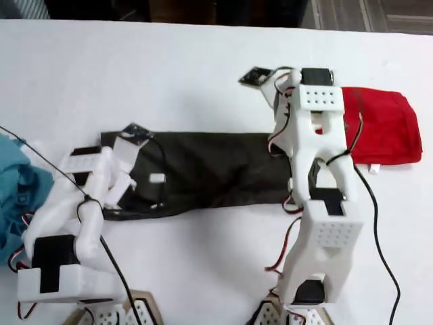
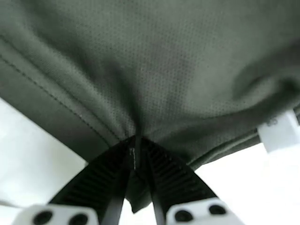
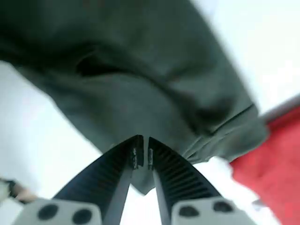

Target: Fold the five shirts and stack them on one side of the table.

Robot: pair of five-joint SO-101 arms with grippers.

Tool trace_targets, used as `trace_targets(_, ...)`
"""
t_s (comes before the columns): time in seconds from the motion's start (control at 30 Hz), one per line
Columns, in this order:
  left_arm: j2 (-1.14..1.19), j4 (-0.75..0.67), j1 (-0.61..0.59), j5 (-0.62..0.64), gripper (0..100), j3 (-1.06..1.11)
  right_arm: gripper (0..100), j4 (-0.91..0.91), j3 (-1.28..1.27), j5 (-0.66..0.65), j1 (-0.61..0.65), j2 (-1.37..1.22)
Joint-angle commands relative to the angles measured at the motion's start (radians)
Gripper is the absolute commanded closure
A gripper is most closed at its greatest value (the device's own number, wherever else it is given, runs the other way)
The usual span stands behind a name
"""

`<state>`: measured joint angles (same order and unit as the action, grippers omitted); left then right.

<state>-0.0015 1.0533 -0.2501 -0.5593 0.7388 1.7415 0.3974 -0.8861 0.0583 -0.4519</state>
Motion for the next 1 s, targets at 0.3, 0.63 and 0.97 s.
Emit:
trace_targets(0.3, -0.006, -0.025, -0.031, 0.006, 97, 0.007, 97.8, -0.453, -0.701, 0.221, 0.125, 0.378)
trace_targets(0.63, -0.006, -0.026, -0.017, 0.006, 97, 0.007, 97.8, -0.641, -0.925, 0.285, 0.202, 0.380)
trace_targets(0.97, -0.034, 0.040, -0.026, 0.092, 97, -0.058, 97.8, -0.479, -0.733, 0.287, 0.153, 0.642)
